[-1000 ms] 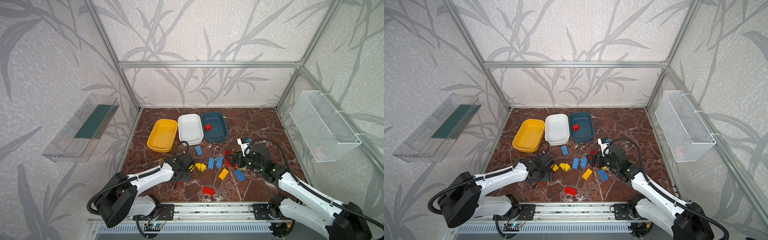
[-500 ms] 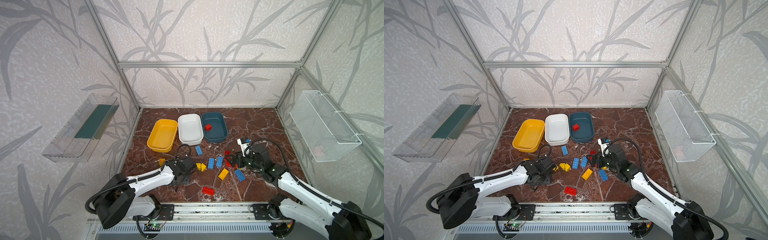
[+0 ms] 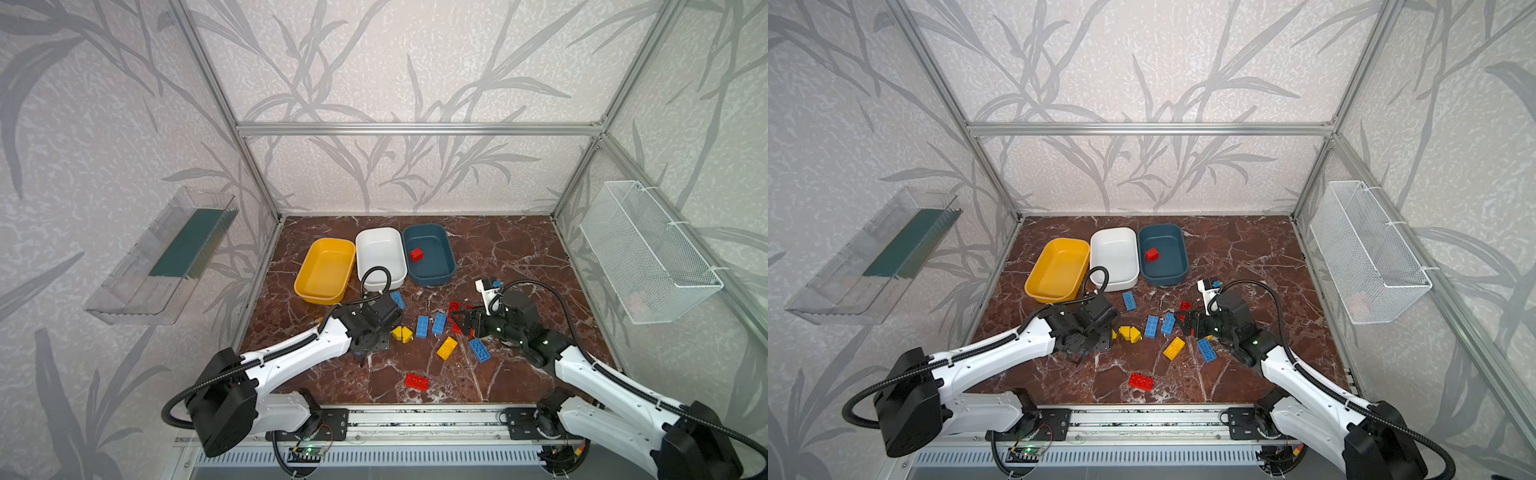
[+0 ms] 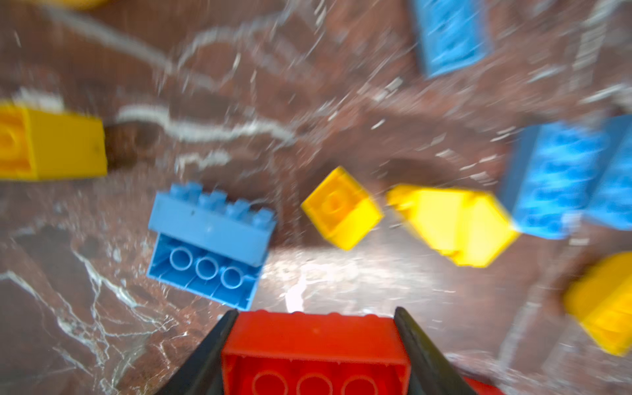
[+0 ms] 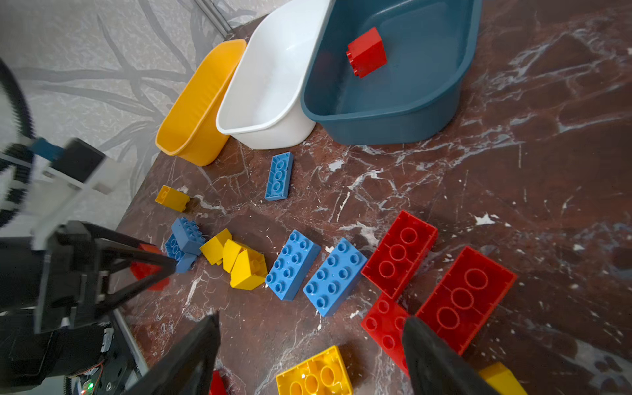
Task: Sort the legos into containers by color
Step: 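Carry the red brick to the teal tub with the left gripper, then release the red brick into the teal tub while the right gripper reaches another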
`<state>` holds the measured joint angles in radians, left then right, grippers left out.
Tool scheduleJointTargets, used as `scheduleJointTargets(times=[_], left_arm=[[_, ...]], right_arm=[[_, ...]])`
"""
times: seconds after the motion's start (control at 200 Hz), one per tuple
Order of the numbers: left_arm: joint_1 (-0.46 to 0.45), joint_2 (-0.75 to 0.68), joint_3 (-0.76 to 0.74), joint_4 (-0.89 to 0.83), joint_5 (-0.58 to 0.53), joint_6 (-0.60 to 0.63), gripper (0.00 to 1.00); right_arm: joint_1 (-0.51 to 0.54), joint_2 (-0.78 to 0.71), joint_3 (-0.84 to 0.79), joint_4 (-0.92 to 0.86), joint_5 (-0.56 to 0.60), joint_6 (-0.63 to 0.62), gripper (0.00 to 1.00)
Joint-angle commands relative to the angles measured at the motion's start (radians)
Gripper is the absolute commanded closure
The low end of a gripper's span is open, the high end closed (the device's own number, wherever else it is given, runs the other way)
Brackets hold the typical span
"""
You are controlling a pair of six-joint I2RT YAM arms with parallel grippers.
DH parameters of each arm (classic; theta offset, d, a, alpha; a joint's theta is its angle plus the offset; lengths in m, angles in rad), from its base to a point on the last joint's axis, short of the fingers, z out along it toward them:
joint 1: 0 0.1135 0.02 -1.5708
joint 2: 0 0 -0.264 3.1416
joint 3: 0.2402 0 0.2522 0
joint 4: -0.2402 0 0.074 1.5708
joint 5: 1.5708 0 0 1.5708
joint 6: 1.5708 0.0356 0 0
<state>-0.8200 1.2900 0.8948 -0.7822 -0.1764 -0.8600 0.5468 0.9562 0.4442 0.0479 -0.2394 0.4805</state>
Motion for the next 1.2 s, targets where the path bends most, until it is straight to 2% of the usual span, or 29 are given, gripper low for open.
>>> scheduleJointTargets(times=[0.0,0.2,0.345,0.505,0.66,0.795,0.985,1.015,1.08,1.195], left_arm=[[-0.004,0.064,0.138,-0.026,-0.062,0.085,0.43],[0.015,0.307,0.507,-0.047,-0.068,0.231,0.43],[0.051,0.534,0.82,-0.117,-0.003,0.3,0.43],[0.096,0.797,1.181,-0.228,0.042,0.346,0.43],[0.148,0.998,1.432,-0.301,0.071,0.352,0.43],[0.178,1.088,1.53,-0.297,0.119,0.362,0.43],[0.202,1.141,1.56,-0.259,0.17,0.373,0.38],[0.203,1.145,1.56,-0.254,0.171,0.374,0.35],[0.206,1.152,1.563,-0.247,0.176,0.38,0.19],[0.207,1.153,1.586,-0.254,0.173,0.392,0.1]], right_arm=[[-0.002,-0.046,-0.023,0.025,0.053,0.027,0.16],[-0.002,-0.116,-0.054,0.025,0.108,0.041,0.16],[-0.004,-0.164,-0.068,0.016,0.141,0.043,0.16],[-0.005,-0.186,-0.076,0.016,0.148,0.049,0.16],[-0.006,-0.188,-0.078,0.013,0.147,0.05,0.16],[-0.006,-0.185,-0.079,0.016,0.146,0.051,0.16],[-0.006,-0.186,-0.076,0.008,0.148,0.046,0.16],[-0.005,-0.186,-0.075,0.005,0.15,0.043,0.16],[-0.006,-0.186,-0.07,-0.005,0.148,0.041,0.16],[-0.002,-0.183,-0.047,-0.038,0.141,0.027,0.16]])
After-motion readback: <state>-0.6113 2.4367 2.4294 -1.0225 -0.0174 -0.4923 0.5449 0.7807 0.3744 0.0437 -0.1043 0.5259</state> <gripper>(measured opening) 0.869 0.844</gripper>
